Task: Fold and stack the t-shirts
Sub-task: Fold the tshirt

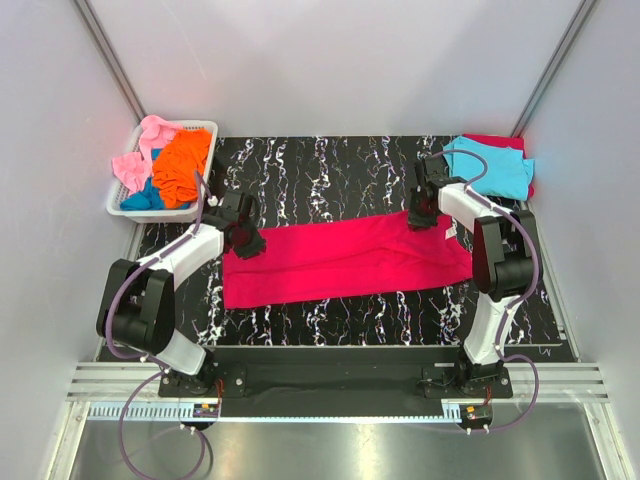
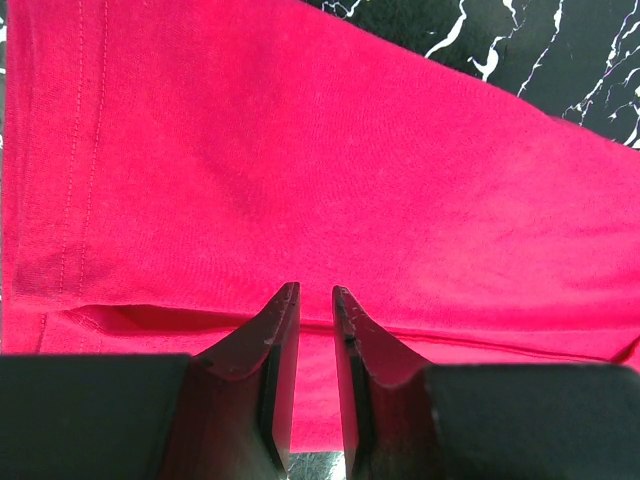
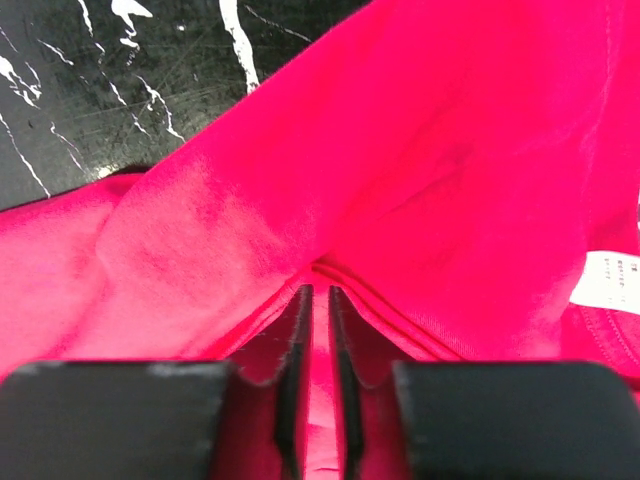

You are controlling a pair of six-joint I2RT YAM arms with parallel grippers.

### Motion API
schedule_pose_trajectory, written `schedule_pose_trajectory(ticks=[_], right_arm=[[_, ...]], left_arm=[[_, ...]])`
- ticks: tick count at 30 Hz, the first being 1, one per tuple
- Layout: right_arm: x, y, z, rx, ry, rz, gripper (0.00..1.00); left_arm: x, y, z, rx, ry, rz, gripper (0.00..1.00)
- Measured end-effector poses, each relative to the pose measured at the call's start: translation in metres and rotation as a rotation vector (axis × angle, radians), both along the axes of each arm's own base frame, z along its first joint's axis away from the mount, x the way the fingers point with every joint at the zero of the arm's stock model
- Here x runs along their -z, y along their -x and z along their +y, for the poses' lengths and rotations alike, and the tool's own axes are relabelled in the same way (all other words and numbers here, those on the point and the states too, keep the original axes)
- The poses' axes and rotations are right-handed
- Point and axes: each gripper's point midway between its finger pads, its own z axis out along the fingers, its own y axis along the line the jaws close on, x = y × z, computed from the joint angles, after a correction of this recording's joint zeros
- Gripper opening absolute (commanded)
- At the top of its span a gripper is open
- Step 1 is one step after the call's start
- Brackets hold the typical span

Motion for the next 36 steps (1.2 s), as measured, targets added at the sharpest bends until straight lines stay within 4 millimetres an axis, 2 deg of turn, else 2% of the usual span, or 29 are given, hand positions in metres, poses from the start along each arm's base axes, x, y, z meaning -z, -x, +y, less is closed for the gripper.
schedule_pose_trajectory(ticks=[2,3,4,5,6,8,9,21,25,28,30,31,36], right_arm=[[0.001,0.001,0.0,0.0,0.0,0.004,0.02],[0.001,0.002,0.0,0.001,0.0,0.007,0.02],[0.002,0.002,0.0,0.003,-0.001,0.009,0.04],[0.002,0.003,0.0,0.003,0.0,0.011,0.16],[0.002,0.003,0.0,0.006,-0.002,0.011,0.22],[0.002,0.003,0.0,0.005,0.001,0.013,0.29],[0.002,0.004,0.0,0.004,0.001,0.014,0.36],[0.005,0.006,0.0,-0.007,-0.001,0.03,0.35],[0.015,0.009,0.002,-0.016,-0.008,0.057,0.28],[0.017,0.008,0.003,-0.02,-0.011,0.06,0.18],[0.017,0.008,0.004,-0.024,-0.016,0.059,0.06],[0.017,0.008,0.004,-0.025,-0.016,0.059,0.03],[0.016,0.008,0.004,-0.022,-0.015,0.058,0.0]], left_arm=[[0.0,0.0,0.0,0.0,0.0,0.0,0.24],[0.0,0.0,0.0,0.0,0.0,0.0,0.24],[0.0,0.0,0.0,0.0,0.0,0.0,0.24],[0.0,0.0,0.0,0.0,0.0,0.0,0.24],[0.0,0.0,0.0,0.0,0.0,0.0,0.23],[0.0,0.0,0.0,0.0,0.0,0.0,0.24],[0.0,0.0,0.0,0.0,0.0,0.0,0.24],[0.0,0.0,0.0,0.0,0.0,0.0,0.24],[0.0,0.0,0.0,0.0,0.0,0.0,0.24],[0.0,0.0,0.0,0.0,-0.001,0.0,0.24],[0.0,0.0,0.0,0.0,0.0,0.0,0.24],[0.0,0.0,0.0,0.0,-0.001,0.0,0.24],[0.0,0.0,0.0,0.0,0.0,0.0,0.24]])
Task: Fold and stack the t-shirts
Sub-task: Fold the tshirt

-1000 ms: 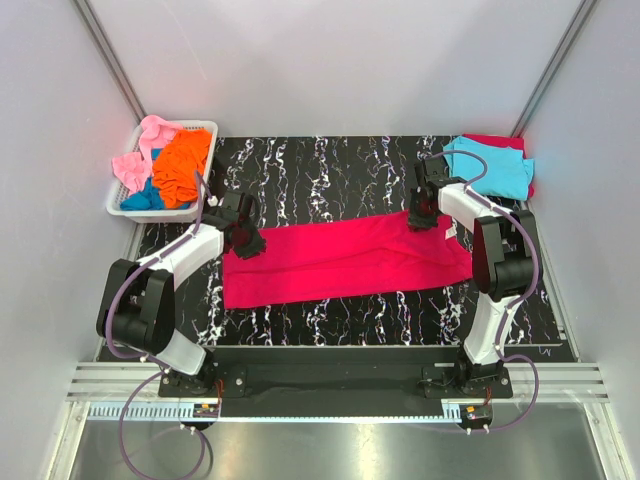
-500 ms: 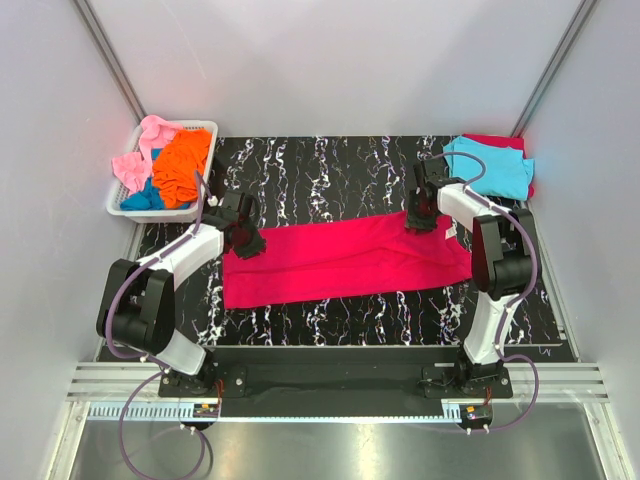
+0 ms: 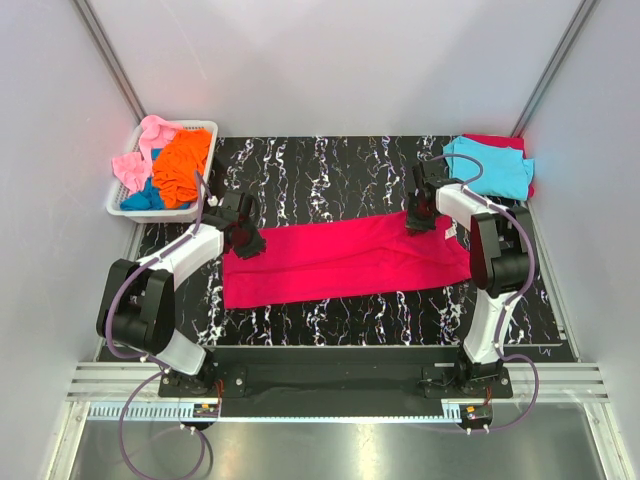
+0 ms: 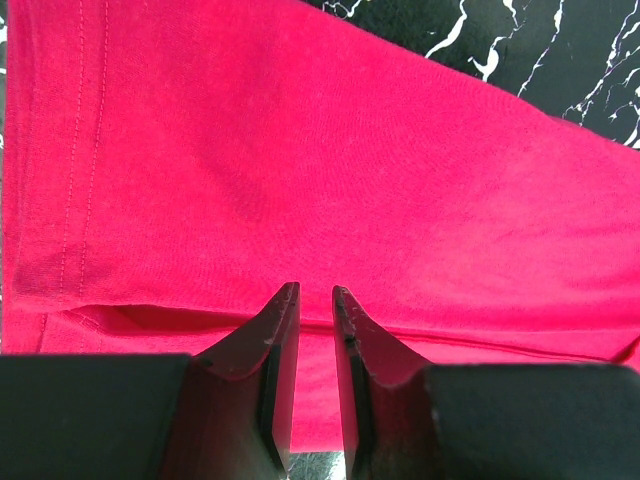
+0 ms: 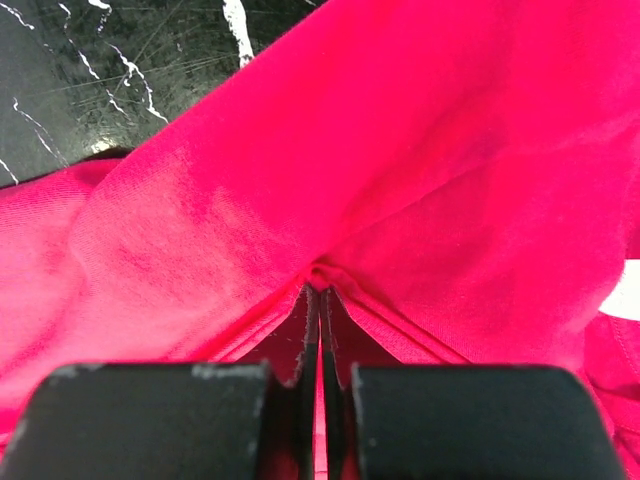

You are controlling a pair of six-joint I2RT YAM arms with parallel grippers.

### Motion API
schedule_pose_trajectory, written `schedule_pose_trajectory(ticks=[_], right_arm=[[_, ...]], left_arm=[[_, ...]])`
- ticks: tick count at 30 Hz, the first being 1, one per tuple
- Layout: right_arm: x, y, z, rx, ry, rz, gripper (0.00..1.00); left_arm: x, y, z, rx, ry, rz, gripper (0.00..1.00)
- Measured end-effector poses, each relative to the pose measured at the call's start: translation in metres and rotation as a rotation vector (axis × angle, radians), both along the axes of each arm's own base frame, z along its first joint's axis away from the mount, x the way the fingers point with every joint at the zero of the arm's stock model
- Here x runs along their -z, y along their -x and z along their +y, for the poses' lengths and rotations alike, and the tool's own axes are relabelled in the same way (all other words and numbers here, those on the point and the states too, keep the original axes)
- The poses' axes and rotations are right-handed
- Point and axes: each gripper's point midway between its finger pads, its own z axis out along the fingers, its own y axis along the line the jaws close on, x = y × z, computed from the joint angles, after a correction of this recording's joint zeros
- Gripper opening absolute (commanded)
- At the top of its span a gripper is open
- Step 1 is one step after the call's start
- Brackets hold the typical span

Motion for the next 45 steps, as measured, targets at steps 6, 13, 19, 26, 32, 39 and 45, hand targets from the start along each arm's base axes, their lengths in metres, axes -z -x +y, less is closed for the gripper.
schedule_pose_trajectory(ticks=[6,13,19,26,32,39,45], right_arm=[[-0.007,0.006,-0.004,0.007,0.014,-0.011,0.0],[-0.028,0.019,-0.006,0.014,0.01,-0.049,0.0],[-0.035,0.043,0.002,0.005,-0.004,-0.06,0.0],[-0.016,0.12,0.026,-0.035,-0.013,0.017,0.0],[-0.028,0.15,0.027,0.023,-0.066,-0.024,0.32],[-0.033,0.156,0.026,0.056,-0.09,-0.042,0.43],[-0.039,0.155,0.022,0.072,-0.076,-0.07,0.41]], left_arm=[[0.0,0.0,0.0,0.001,0.0,0.0,0.24],[0.0,0.002,-0.004,0.013,0.0,0.0,0.23],[0.0,0.003,-0.007,0.022,0.001,0.0,0.23],[0.001,0.003,-0.011,0.034,0.003,-0.001,0.23],[0.007,0.004,-0.016,0.048,0.001,0.012,0.23],[0.01,0.006,-0.02,0.058,0.0,0.02,0.23],[0.015,0.007,-0.021,0.063,-0.004,0.032,0.23]])
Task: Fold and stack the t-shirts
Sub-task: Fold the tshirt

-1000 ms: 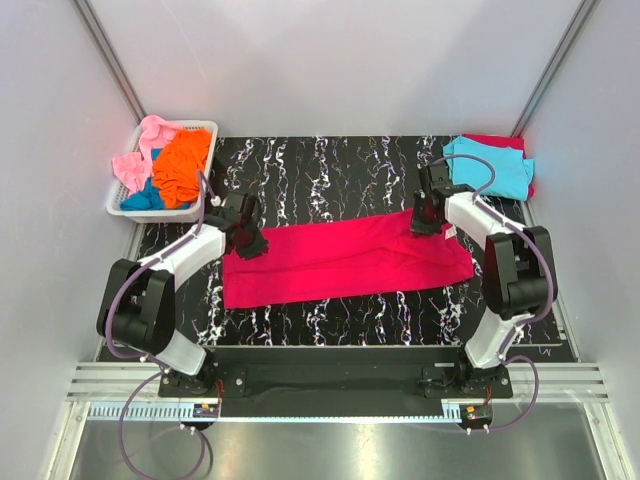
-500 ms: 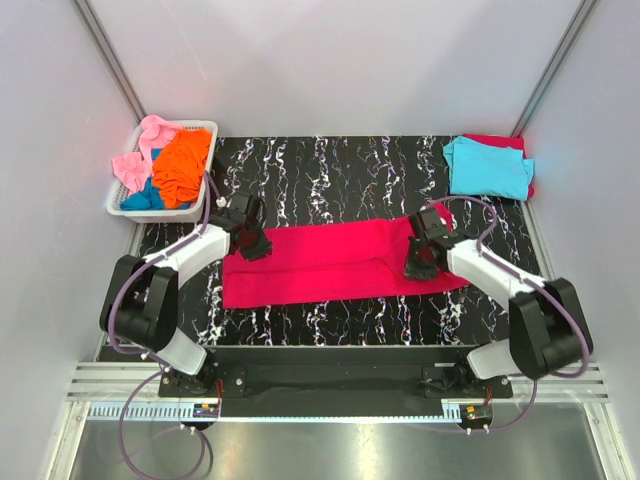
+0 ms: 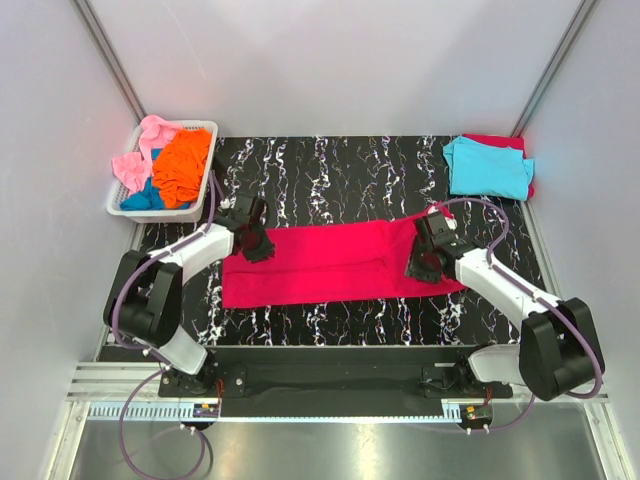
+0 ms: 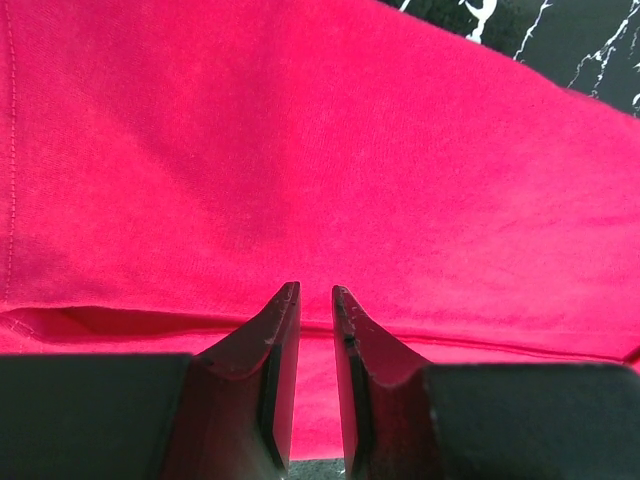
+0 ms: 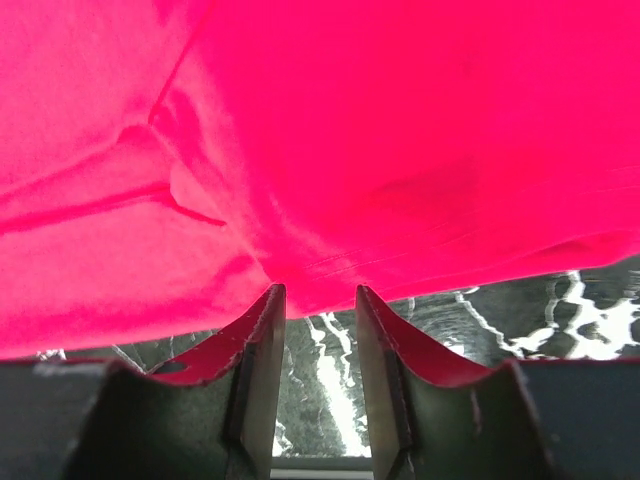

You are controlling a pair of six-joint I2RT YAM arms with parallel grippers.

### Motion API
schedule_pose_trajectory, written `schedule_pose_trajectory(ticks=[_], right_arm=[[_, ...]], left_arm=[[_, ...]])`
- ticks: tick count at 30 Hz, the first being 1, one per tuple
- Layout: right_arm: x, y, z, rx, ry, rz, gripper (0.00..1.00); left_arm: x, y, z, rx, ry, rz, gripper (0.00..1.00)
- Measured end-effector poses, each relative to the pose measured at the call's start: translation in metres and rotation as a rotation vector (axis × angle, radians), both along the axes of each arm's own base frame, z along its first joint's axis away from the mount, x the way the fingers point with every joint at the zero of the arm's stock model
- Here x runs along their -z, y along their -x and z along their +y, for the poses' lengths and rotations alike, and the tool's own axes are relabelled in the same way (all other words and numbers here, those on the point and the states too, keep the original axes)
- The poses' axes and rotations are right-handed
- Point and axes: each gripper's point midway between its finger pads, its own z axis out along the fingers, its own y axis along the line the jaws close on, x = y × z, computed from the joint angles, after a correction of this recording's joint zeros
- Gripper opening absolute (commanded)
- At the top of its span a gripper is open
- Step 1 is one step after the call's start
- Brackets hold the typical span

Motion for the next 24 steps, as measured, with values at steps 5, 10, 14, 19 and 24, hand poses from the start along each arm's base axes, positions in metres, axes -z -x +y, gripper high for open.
schedule_pose_trajectory(ticks=[5,10,14,19,24], right_arm=[[-0.015,-0.018,-0.009,0.028,0.071,-0.043,0.42],[-0.02,-0.06,0.003,0.026,0.097,-0.049,0.41],[0.003,-0.07,0.008,0.021,0.115,0.011,0.42],[0.026,-0.064,0.005,0.019,0.145,0.082,0.46],[0.027,-0.067,-0.002,0.045,0.162,0.075,0.63]], left_arm=[[0.0,-0.002,-0.004,0.011,0.005,-0.002,0.23],[-0.007,-0.012,-0.008,0.043,0.002,-0.026,0.24],[-0.005,-0.025,-0.013,0.082,-0.014,-0.017,0.23],[0.006,-0.028,-0.011,0.111,-0.055,0.02,0.24],[0.008,-0.022,0.002,0.117,-0.128,0.05,0.24]])
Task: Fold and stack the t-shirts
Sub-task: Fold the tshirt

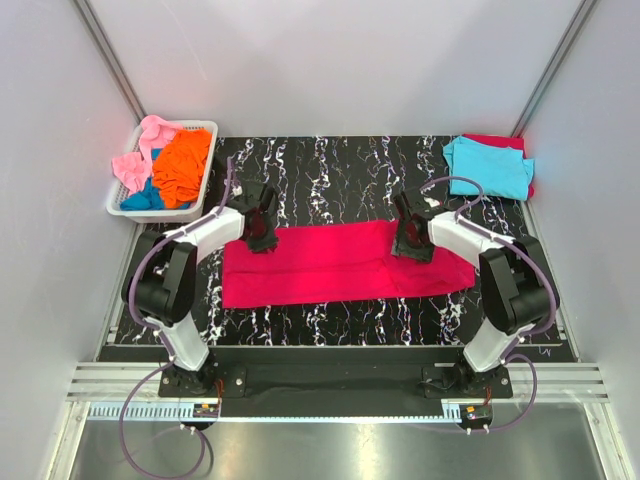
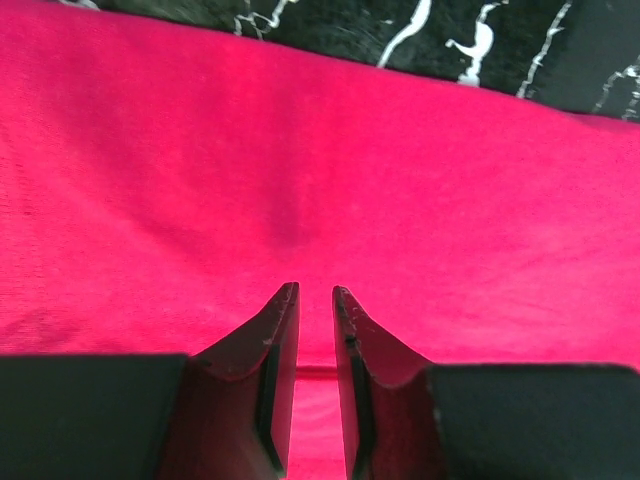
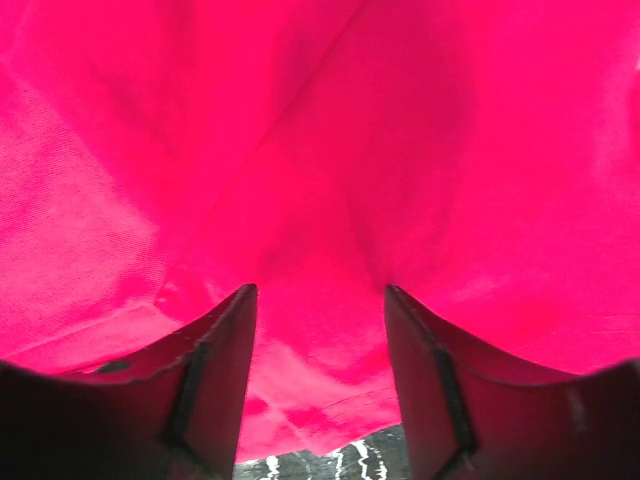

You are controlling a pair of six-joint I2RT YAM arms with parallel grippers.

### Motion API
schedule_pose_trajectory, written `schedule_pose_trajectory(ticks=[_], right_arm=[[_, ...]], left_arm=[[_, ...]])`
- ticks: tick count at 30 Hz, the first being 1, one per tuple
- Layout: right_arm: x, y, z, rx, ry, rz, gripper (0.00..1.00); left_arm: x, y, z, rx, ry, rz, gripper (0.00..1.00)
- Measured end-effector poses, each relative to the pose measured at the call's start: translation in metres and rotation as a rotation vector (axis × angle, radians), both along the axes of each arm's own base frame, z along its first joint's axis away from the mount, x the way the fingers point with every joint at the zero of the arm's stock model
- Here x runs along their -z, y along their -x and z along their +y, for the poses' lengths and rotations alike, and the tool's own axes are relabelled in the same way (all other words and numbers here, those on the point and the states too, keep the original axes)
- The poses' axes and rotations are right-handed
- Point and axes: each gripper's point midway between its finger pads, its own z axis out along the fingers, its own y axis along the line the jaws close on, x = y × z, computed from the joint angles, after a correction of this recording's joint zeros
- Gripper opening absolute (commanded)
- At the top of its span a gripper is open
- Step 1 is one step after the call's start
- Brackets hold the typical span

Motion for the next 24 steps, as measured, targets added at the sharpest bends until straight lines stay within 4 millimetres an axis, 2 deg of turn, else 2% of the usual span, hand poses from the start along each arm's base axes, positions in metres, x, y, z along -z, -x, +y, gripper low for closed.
schedule_pose_trajectory(ticks=[4,9,17,24], right_arm=[[-0.004,0.001,-0.008,0.018,0.021,-0.021,0.63],[-0.009,-0.002,-0.023,0.085,0.012,-0.04,0.59],[0.007,0.001,-0.048,0.185,0.007,0.002,0.55],[0.019,0.003,-0.05,0.201,-0.013,0.039,0.53]], left_arm=[[0.002,-0.002,0.003,0.007,-0.028,0.011,0.24],[0.015,-0.004,0.003,0.018,-0.046,0.048,0.24],[0.02,-0.005,0.004,0.033,-0.065,0.071,0.24],[0.022,-0.005,0.005,0.031,-0.073,0.08,0.24]])
